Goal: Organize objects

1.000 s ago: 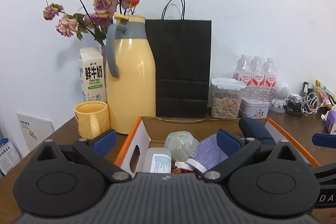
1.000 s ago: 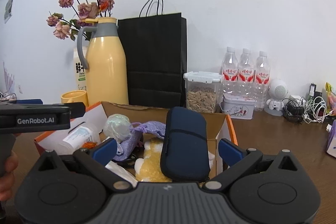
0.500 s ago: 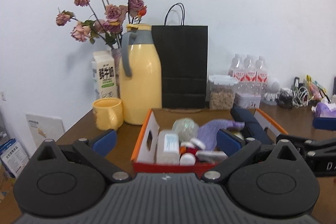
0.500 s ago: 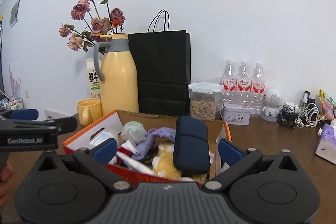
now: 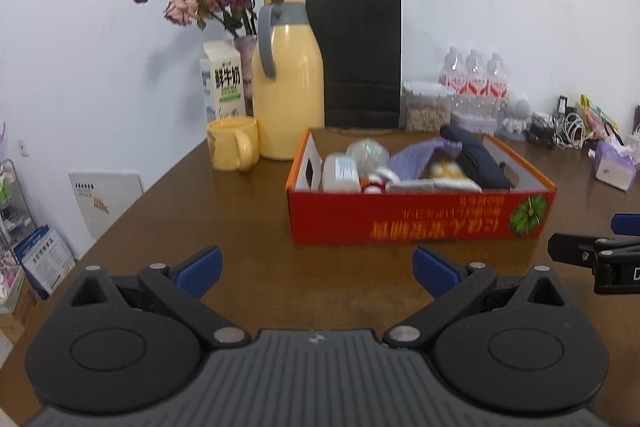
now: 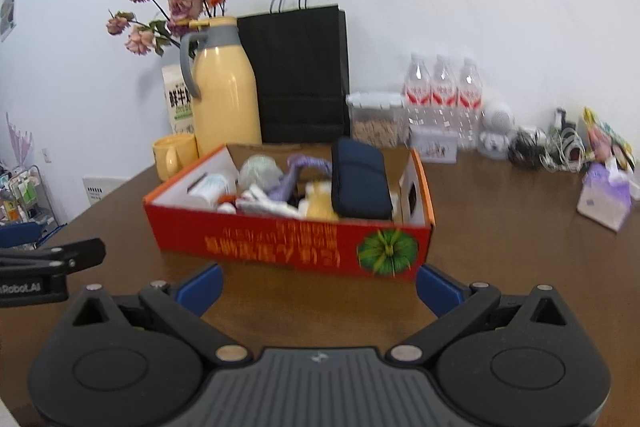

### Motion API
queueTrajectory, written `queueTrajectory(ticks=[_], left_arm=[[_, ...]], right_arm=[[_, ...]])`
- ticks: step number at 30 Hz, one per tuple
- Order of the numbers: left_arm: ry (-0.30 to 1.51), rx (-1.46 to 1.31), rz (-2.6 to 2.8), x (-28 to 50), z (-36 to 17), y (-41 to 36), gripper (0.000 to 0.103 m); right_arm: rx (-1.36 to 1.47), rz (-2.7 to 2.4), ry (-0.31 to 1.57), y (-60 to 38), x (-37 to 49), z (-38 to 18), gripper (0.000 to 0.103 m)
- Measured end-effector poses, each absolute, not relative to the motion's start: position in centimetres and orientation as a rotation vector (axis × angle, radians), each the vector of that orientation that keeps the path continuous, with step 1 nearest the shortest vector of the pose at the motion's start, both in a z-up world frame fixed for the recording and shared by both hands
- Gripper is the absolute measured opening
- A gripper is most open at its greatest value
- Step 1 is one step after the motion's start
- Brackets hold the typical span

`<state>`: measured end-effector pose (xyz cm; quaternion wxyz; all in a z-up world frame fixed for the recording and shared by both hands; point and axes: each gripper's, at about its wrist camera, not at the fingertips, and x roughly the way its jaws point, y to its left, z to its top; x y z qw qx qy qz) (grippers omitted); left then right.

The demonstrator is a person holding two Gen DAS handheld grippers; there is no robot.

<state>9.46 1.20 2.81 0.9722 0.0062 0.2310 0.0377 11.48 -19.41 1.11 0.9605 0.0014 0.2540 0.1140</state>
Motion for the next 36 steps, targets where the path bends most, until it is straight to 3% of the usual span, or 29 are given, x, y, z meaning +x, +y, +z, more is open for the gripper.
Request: queueTrajectory(ticks=[36], left_arm=[[0.526, -0.005, 0.075, 5.6, 1.7, 1.0, 0.103]], right_arm=[[-0.002, 0.248, 0.555, -19.0, 8.0, 0.4, 0.103]])
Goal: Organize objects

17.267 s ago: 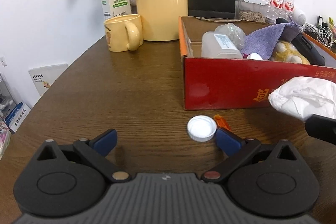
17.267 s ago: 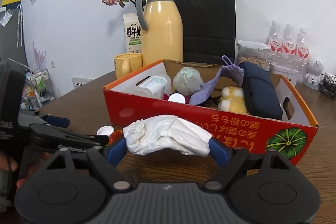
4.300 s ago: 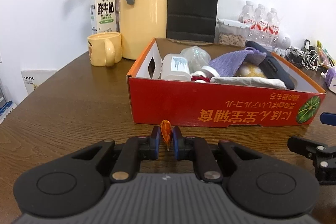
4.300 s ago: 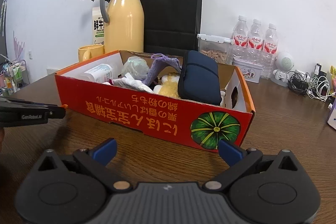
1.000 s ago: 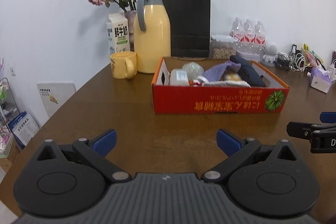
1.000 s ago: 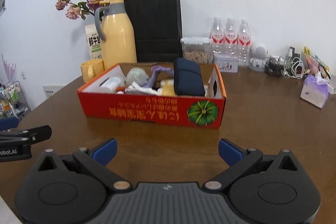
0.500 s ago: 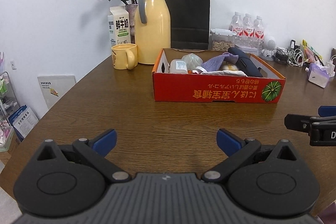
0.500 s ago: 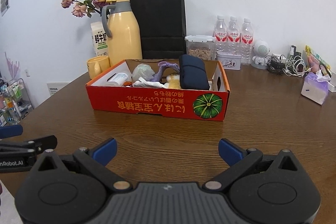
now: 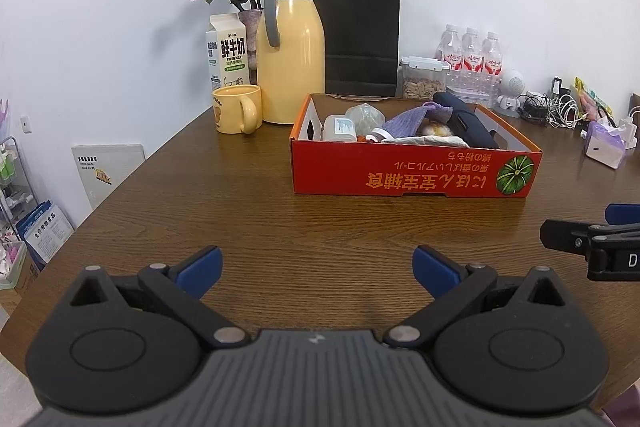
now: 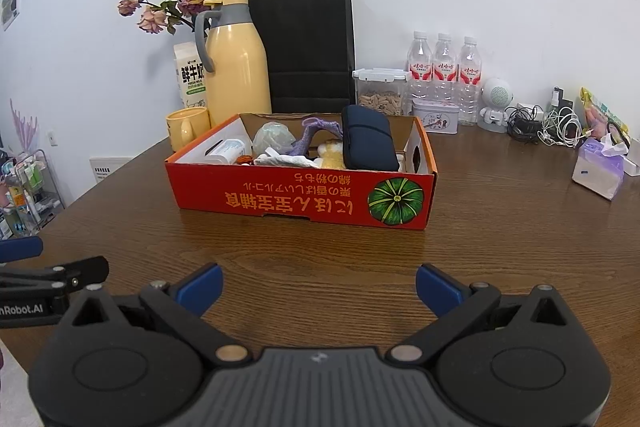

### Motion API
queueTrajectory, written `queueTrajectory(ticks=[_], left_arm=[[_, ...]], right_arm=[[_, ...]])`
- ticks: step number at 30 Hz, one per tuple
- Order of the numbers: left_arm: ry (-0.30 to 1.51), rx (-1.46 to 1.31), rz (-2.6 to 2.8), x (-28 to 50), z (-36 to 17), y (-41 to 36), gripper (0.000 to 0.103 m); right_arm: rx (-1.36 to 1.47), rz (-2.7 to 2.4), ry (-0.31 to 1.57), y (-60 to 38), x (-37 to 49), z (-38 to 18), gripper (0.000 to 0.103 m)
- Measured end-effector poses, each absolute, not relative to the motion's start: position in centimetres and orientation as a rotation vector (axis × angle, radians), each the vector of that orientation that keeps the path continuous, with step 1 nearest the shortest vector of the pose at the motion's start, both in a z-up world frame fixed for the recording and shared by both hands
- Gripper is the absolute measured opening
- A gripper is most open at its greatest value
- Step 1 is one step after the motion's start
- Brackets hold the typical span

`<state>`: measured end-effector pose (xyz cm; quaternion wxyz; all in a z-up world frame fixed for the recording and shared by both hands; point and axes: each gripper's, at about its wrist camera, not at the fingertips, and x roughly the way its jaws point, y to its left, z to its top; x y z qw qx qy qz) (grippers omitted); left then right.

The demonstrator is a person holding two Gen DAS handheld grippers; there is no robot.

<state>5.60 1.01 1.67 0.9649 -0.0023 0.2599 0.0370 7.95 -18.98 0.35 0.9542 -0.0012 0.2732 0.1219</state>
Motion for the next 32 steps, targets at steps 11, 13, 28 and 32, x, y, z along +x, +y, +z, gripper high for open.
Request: queueTrajectory(ticks=[11, 13, 28, 32], left_arm=[[0.527, -0.004, 0.074, 5.64, 1.62, 1.05, 0.103], [0.526, -0.004, 0.074, 5.60, 1.64, 1.05, 0.103], [0.528, -0.001, 0.083, 5.47, 1.68, 1.06, 0.103], [0.526, -0.004, 0.078, 5.30, 1.72, 1.08, 0.103]], right_arm=[[-0.003, 0.248, 0.555, -19.00, 7.90, 0.36, 0.103], [-0.003, 0.248, 0.555, -19.01, 7.92, 0.33, 0.103], [-0.003, 0.248, 0.555, -19.02, 7.84, 0.36, 0.103], [-0.003, 0.247, 0.557, -19.02, 7.70, 0.24, 0.103]])
